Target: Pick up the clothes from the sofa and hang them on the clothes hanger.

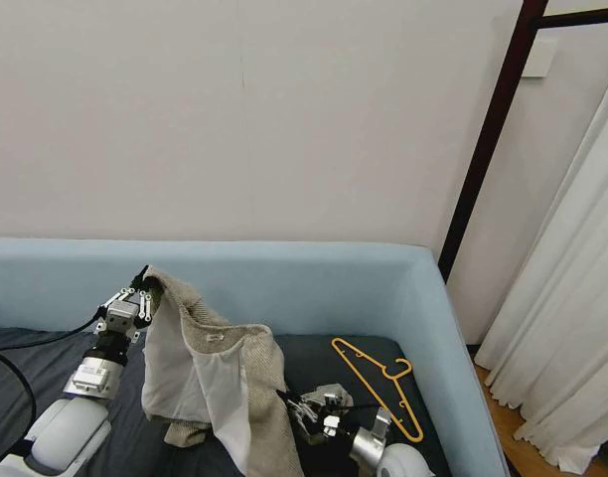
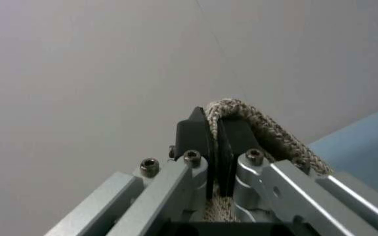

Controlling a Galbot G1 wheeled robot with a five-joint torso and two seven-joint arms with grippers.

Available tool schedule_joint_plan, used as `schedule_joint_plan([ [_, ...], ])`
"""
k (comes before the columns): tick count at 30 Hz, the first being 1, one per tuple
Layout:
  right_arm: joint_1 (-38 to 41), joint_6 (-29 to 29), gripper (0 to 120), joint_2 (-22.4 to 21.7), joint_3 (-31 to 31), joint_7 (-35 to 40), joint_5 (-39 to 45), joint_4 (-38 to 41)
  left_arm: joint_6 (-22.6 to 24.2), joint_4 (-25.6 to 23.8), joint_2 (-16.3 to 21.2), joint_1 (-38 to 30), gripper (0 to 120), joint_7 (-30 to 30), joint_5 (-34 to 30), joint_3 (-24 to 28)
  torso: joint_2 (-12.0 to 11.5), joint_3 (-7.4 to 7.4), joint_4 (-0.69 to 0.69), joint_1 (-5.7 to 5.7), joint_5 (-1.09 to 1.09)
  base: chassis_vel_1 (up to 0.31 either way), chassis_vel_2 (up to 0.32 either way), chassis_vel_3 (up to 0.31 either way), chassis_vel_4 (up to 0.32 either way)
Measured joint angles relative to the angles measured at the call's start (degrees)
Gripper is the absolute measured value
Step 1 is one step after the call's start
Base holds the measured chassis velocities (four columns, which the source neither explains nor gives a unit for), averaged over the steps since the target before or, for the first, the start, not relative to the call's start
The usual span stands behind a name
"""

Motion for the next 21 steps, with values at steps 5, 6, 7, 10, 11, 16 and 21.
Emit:
schedule_joint_plan([
  [5, 1.19, 1.89, 0, 1.46, 1.47, 0.04, -5.77, -5.53, -0.26, -1.52, -1.49, 1.64, 0, 0.00, 0.93, -0.15, 0.00, 0.00, 0.01, 0.00, 0.00, 0.000, 0.000, 0.000, 0.000],
  [6, 1.33, 2.15, 0, 1.63, 1.51, 0.43, -6.21, -5.91, -0.28, -1.76, -1.68, 1.87, 0, 0.01, 1.07, -0.17, 0.00, 0.00, 0.01, 0.00, 0.00, 0.000, 0.000, 0.000, 0.000],
  [7, 1.60, 2.67, 0, 1.95, 1.56, 1.36, -7.01, -6.58, -0.32, -2.15, -1.97, 2.24, 0, 0.01, 1.30, -0.20, 0.00, 0.00, 0.02, 0.00, 0.00, 0.000, 0.000, 0.000, 0.000],
  [10, 2.16, 5.00, 0, 2.62, 1.48, 6.65, -10.68, -7.72, -0.41, -3.26, -2.54, 3.35, 0, 0.03, 1.77, -0.37, 0.00, 0.00, 0.02, 0.00, -0.01, 0.000, 0.000, 0.000, 0.000],
  [11, 2.25, 6.04, 4, 2.82, 1.27, 9.49, -12.21, -7.84, -0.45, -3.65, -2.60, 3.72, 0, 0.04, 1.86, -0.52, 0.00, 0.00, 0.02, 0.00, -0.01, 0.000, 0.000, 0.000, 0.000],
  [16, 1.29, 9.35, 20, 2.82, 1.38, 17.42, -15.85, -5.37, -0.57, -4.65, -2.39, 4.68, 0, 0.09, 1.91, -1.14, 0.00, 0.00, 0.02, 0.00, -0.01, 0.000, 0.000, 0.000, 0.000],
  [21, 0.07, 12.40, 40, 1.99, 3.11, 17.64, -19.02, -2.90, -0.59, -4.13, -2.13, 4.72, 0, 0.11, 1.93, -1.08, 0.01, 0.00, 0.00, 0.00, -0.01, 0.000, 0.000, 0.000, 0.000],
])
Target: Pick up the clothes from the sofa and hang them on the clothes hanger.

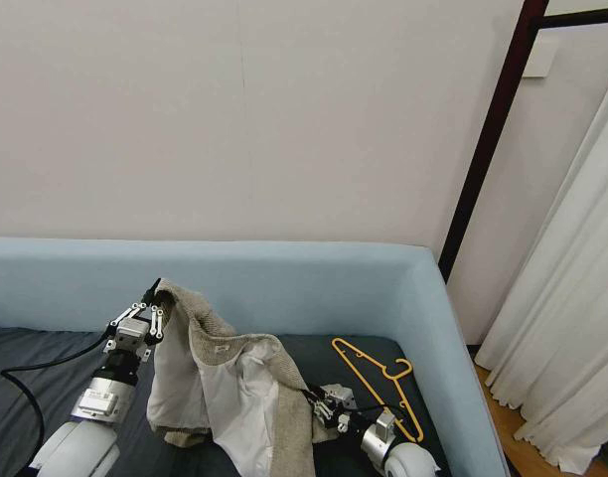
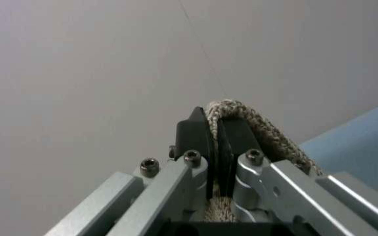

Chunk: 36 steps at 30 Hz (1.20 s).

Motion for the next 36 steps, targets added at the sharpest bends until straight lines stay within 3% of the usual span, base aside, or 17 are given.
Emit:
schedule_joint_plan([
  [8, -0.10, 0.25, 67, 0.08, 3.10, -5.27, 0.75, -1.58, -0.01, 1.51, -0.43, -0.33, 0, 0.03, 0.11, 1.05, 0.00, 0.00, 0.00, 0.00, 0.00, 0.000, 0.000, 0.000, 0.000],
  [13, 1.15, -2.19, 89, 0.20, 5.09, 2.67, -2.92, -2.72, -0.17, 1.96, -0.17, -0.40, 0, 0.04, 0.10, 1.06, 0.00, 0.00, 0.01, 0.00, 0.00, 0.000, 0.000, 0.000, 0.000],
  [16, 1.02, -2.37, 97, -0.23, 5.06, 3.11, -2.49, -1.62, -0.29, 2.18, -0.06, -0.55, 0, 0.04, 0.01, 1.04, 0.00, 0.00, 0.00, 0.00, -0.01, 0.000, 0.000, 0.000, 0.000],
  [24, -0.59, -1.94, 100, -0.32, -0.37, 4.76, 0.08, 7.47, -0.44, 4.68, -0.04, -1.36, 0, -0.01, -0.20, 1.34, 0.00, 0.00, 0.02, 0.00, -0.02, 0.000, 0.000, 0.000, 0.000],
  [28, -0.07, -3.03, 100, -0.11, -4.90, 10.67, -5.06, 11.48, -0.37, 5.19, -0.27, -1.59, 0, -0.02, -0.21, 1.77, 0.00, 0.00, 0.01, 0.00, -0.02, 0.000, 0.000, 0.000, 0.000],
  [31, 2.02, -8.16, 100, -0.57, -9.76, 21.16, -13.91, 14.92, -0.09, 5.07, -0.30, -1.83, 0, -0.08, -0.24, 1.75, 0.00, 0.00, 0.01, 0.00, -0.02, 0.000, 0.000, 0.000, 0.000],
  [36, 4.85, -15.53, 100, -0.71, -16.30, 34.68, -18.73, 18.57, 0.00, 5.02, -0.50, -1.84, 0, -0.17, -0.28, 1.28, 0.00, 0.00, 0.00, 0.00, -0.02, 0.000, 0.000, 0.000, 0.000],
])
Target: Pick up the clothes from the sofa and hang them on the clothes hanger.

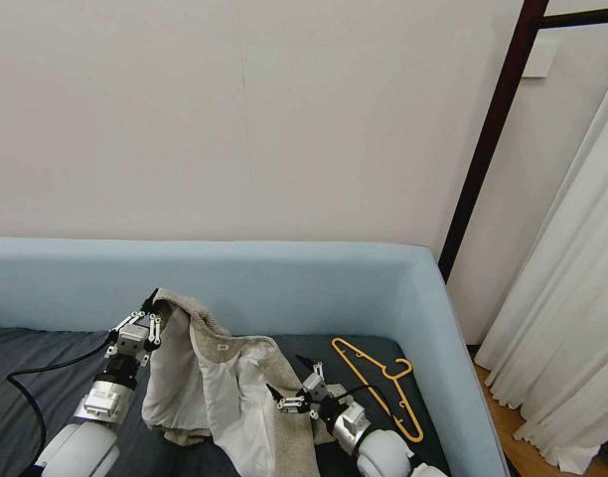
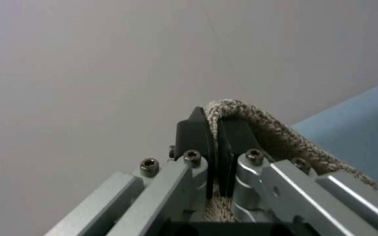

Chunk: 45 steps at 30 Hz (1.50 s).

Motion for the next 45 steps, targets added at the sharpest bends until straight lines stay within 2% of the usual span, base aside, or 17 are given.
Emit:
schedule_joint_plan([
  [1, 1.36, -1.12, 100, 0.63, -1.58, 3.20, -3.83, -0.26, 0.00, 0.03, -0.24, 0.01, 0, -0.04, 0.00, -0.12, 0.00, 0.00, 0.00, 0.00, 0.00, 0.000, 0.000, 0.000, 0.000],
  [5, 4.97, -2.10, 100, 1.47, -4.24, 3.36, -9.52, -1.96, 0.05, -0.08, -0.87, 0.01, 0, -0.06, 0.04, -0.22, 0.00, 0.01, 0.01, 0.01, 0.01, 0.000, 0.000, 0.000, 0.000],
  [8, 7.74, -2.62, 100, 1.22, -6.20, -0.89, -10.01, -2.66, 0.09, -0.43, -1.26, 0.01, 0, -0.07, 0.12, -0.24, 0.00, 0.00, 0.01, 0.00, 0.01, 0.000, 0.000, 0.000, 0.000],
  [12, 11.85, -2.51, 100, 0.92, -7.88, -10.50, -9.88, -5.44, 0.11, -0.69, -1.95, 0.09, 0, -0.08, 0.31, -0.45, 0.00, 0.00, 0.00, 0.01, 0.00, 0.000, 0.000, 0.000, 0.000],
  [13, 11.85, -2.51, 100, 0.92, -7.88, -10.50, -9.88, -5.44, 0.11, -0.69, -1.95, 0.09, 0, -0.08, 0.31, -0.45, 0.00, 0.00, 0.00, 0.01, 0.00, 0.000, 0.000, 0.000, 0.000],
  [17, 14.71, 0.12, 100, 2.43, -7.18, -20.09, -10.96, -10.01, 0.03, -0.71, -2.37, 0.21, 0, -0.11, 0.35, -0.60, -0.01, 0.01, 0.00, 0.00, 0.01, 0.000, 0.000, 0.000, 0.000],
  [21, 16.18, 2.11, 100, 4.06, -5.73, -25.24, -13.50, -13.77, -0.01, -0.80, -2.38, -0.24, 0, -0.11, 0.36, -0.39, 0.00, 0.01, 0.00, 0.00, 0.00, 0.000, 0.000, 0.000, 0.000],
  [25, 17.06, 2.75, 96, 5.71, -4.09, -26.76, -16.78, -16.42, -0.01, -0.85, -2.35, -0.85, 0, -0.11, 0.29, -0.08, 0.00, 0.01, 0.00, 0.00, 0.01, 0.000, 0.000, 0.000, 0.000],
  [29, 18.02, 2.35, 79, 7.56, -1.12, -30.39, -22.01, -18.92, 0.05, -0.96, -2.10, -1.05, 0, -0.11, 0.20, 0.19, 0.00, 0.01, 0.00, 0.01, 0.01, 0.000, 0.000, 0.000, 0.000],
  [30, 18.02, 2.35, 79, 7.56, -1.12, -30.39, -22.01, -18.92, 0.05, -0.96, -2.10, -1.05, 0, -0.11, 0.20, 0.19, 0.00, 0.01, 0.00, 0.01, 0.01, 0.000, 0.000, 0.000, 0.000],
  [34, 18.15, 1.88, 59, 7.70, 1.81, -36.64, -25.44, -19.30, 0.06, -1.04, -1.52, -1.07, 0, -0.12, 0.02, 0.09, 0.00, 0.01, 0.00, 0.00, 0.01, 0.000, 0.000, 0.000, 0.000],
  [35, 18.15, 1.88, 59, 7.70, 1.81, -36.64, -25.44, -19.30, 0.06, -1.04, -1.52, -1.07, 0, -0.12, 0.02, 0.09, 0.00, 0.01, 0.00, 0.00, 0.01, 0.000, 0.000, 0.000, 0.000],
  [39, 17.01, 2.64, 42, 7.52, 4.39, -40.77, -29.97, -18.60, 0.12, -1.04, -1.36, -1.10, 0, -0.23, -0.02, 0.07, -0.01, 0.00, 0.00, 0.01, 0.01, 0.000, 0.000, 0.000, 0.000],
  [42, 16.58, 3.38, 34, 7.61, 5.72, -41.95, -32.50, -18.57, 0.23, -1.06, -1.36, -1.18, 0, -0.25, -0.02, 0.16, 0.00, 0.00, 0.00, 0.00, 0.01, 0.000, 0.000, 0.000, 0.000],
  [45, 16.34, 4.39, 20, 7.49, 7.06, -41.98, -34.18, -18.86, 0.47, -1.22, -1.34, -1.30, 0, -0.31, -0.02, 0.21, 0.00, 0.00, 0.00, 0.01, 0.02, 0.000, 0.000, 0.000, 0.000],
])
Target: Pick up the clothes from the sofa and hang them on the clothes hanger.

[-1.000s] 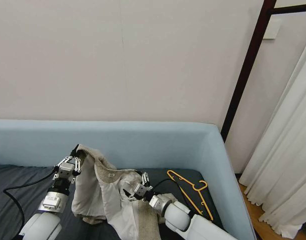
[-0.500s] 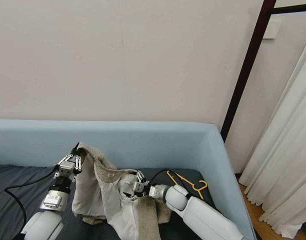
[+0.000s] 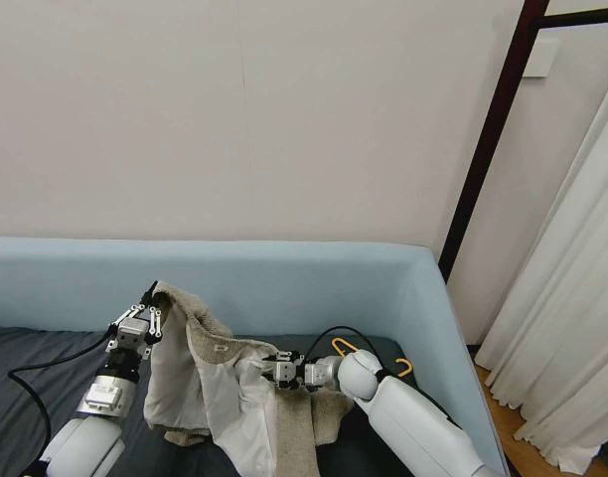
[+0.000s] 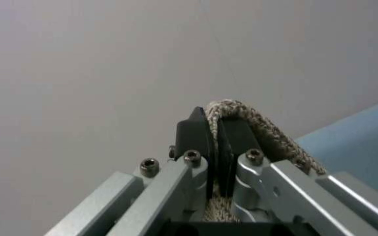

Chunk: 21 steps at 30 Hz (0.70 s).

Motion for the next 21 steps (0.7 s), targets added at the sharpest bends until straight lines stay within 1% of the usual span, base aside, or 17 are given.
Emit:
schedule_joint_plan([
  [1, 0.00, 0.00, 20, 0.00, 0.00, 0.00, 0.00, 0.00, 0.00, 0.00, 0.00, 0.00, 0, 0.00, 0.00, 0.00, 0.00, 0.00, 0.00, 0.00, 0.00, 0.000, 0.000, 0.000, 0.000],
  [4, -0.13, 0.87, 7, -0.49, 0.86, 0.41, -0.16, -0.13, 0.10, -0.17, 0.11, 0.00, 0, -0.09, -0.01, 0.00, 0.00, 0.00, 0.00, 0.00, 0.00, 0.000, 0.000, 0.000, 0.000],
  [5, -0.16, 1.10, 4, -0.62, 1.14, 0.42, -0.15, -0.13, 0.11, -0.19, 0.14, 0.01, 0, -0.13, -0.03, 0.00, 0.00, 0.00, 0.00, 0.00, 0.00, 0.000, 0.000, 0.000, 0.000],
  [6, -0.16, 1.10, 4, -0.62, 1.14, 0.42, -0.15, -0.13, 0.11, -0.19, 0.14, 0.01, 0, -0.13, -0.03, 0.00, 0.00, 0.00, 0.00, 0.00, 0.00, 0.000, 0.000, 0.000, 0.000],
  [7, -0.19, 1.38, 0, -0.72, 1.60, 0.22, -0.11, -0.13, 0.13, -0.18, 0.18, 0.01, 0, -0.21, -0.09, -0.02, 0.00, 0.00, 0.00, 0.00, 0.00, 0.000, 0.000, 0.000, 0.000],
  [12, -0.36, 4.01, 0, -1.23, 3.88, -2.17, 1.99, 0.26, 0.35, -0.35, 0.63, -0.19, 0, -0.32, -0.81, -0.10, 0.00, 0.00, 0.00, 0.00, 0.00, 0.000, 0.000, 0.000, 0.000],
  [14, -0.34, 6.34, 0, -2.05, 4.63, -4.33, 6.82, 0.84, 0.48, -0.50, 0.87, -0.49, 0, -0.42, -1.18, -0.21, 0.00, 0.00, 0.00, 0.00, 0.00, 0.000, 0.000, 0.000, 0.000],
  [15, -0.27, 7.68, 0, -2.71, 4.67, -6.14, 10.85, 1.20, 0.51, -0.56, 0.99, -0.68, 0, -0.48, -1.38, -0.25, 0.00, 0.00, 0.00, 0.00, 0.00, 0.000, 0.000, 0.000, 0.000],
  [17, 0.17, 10.65, 0, -4.64, 3.49, -9.71, 21.69, 2.23, 0.55, -0.63, 1.20, -1.14, 0, -0.56, -1.72, -0.27, 0.00, 0.00, 0.00, 0.00, 0.00, 0.000, 0.000, 0.000, 0.000],
  [18, 0.17, 10.65, 0, -4.64, 3.49, -9.71, 21.69, 2.23, 0.55, -0.63, 1.20, -1.14, 0, -0.56, -1.72, -0.27, 0.00, 0.00, 0.00, 0.00, 0.00, 0.000, 0.000, 0.000, 0.000],
  [19, 0.31, 11.17, 0, -5.30, 2.73, -10.57, 25.41, 2.78, 0.55, -0.65, 1.24, -1.30, 0, -0.59, -1.80, -0.27, 0.00, 0.00, 0.00, 0.00, 0.00, 0.000, 0.000, 0.000, 0.000],
  [20, 0.61, 11.80, 0, -6.80, 0.79, -12.18, 34.64, 4.35, 0.55, -0.71, 1.30, -1.78, 0, -0.63, -2.09, -0.26, 0.00, 0.00, 0.00, 0.00, 0.00, 0.000, 0.000, 0.000, 0.000],
  [21, 0.84, 11.92, 0, -7.86, -0.48, -13.08, 41.35, 5.68, 0.55, -0.78, 1.34, -2.11, 0, -0.67, -2.27, -0.24, 0.00, 0.00, 0.00, 0.00, 0.00, 0.000, 0.000, 0.000, 0.000],
])
